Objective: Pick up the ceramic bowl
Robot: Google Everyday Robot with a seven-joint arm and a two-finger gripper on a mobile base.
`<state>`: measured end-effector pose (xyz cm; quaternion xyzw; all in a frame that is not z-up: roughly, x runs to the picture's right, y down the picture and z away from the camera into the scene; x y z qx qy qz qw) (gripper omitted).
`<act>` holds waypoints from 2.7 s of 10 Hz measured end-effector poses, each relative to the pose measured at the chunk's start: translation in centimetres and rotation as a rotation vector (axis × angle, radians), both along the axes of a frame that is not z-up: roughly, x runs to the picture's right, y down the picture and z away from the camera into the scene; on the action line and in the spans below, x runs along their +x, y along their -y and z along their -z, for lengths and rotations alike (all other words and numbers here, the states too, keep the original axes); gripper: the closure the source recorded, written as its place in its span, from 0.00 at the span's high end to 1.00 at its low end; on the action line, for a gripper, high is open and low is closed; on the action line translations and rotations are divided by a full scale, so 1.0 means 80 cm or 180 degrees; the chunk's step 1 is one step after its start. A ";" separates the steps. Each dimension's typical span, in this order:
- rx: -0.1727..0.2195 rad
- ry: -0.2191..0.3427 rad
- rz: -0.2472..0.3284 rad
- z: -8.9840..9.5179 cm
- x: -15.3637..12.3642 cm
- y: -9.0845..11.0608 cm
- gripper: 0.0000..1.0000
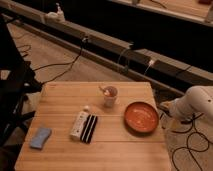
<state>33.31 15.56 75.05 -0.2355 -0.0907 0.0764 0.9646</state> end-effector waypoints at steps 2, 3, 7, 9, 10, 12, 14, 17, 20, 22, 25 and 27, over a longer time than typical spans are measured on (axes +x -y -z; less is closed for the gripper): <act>-0.0002 0.0003 -0.0002 -0.001 0.000 -0.001 0.80; -0.0003 0.0002 -0.0002 -0.001 0.000 -0.001 0.80; -0.0003 0.0001 -0.0004 0.000 0.000 -0.001 0.80; -0.0003 0.0001 -0.0004 0.000 0.000 -0.001 0.80; -0.0002 0.0001 -0.0004 0.000 0.000 -0.001 0.80; -0.0003 0.0001 -0.0004 0.000 0.000 -0.001 0.80; -0.0002 0.0004 -0.0001 0.000 0.000 -0.001 0.80; -0.0019 0.0189 0.0281 -0.003 -0.017 -0.018 0.80; 0.0002 0.0476 0.0875 -0.014 -0.052 -0.057 0.80; -0.0043 0.0595 0.1035 -0.027 -0.073 -0.078 0.80; -0.0155 0.0700 0.1107 -0.059 -0.102 -0.096 0.80; -0.0221 0.0660 0.1072 -0.081 -0.107 -0.095 0.71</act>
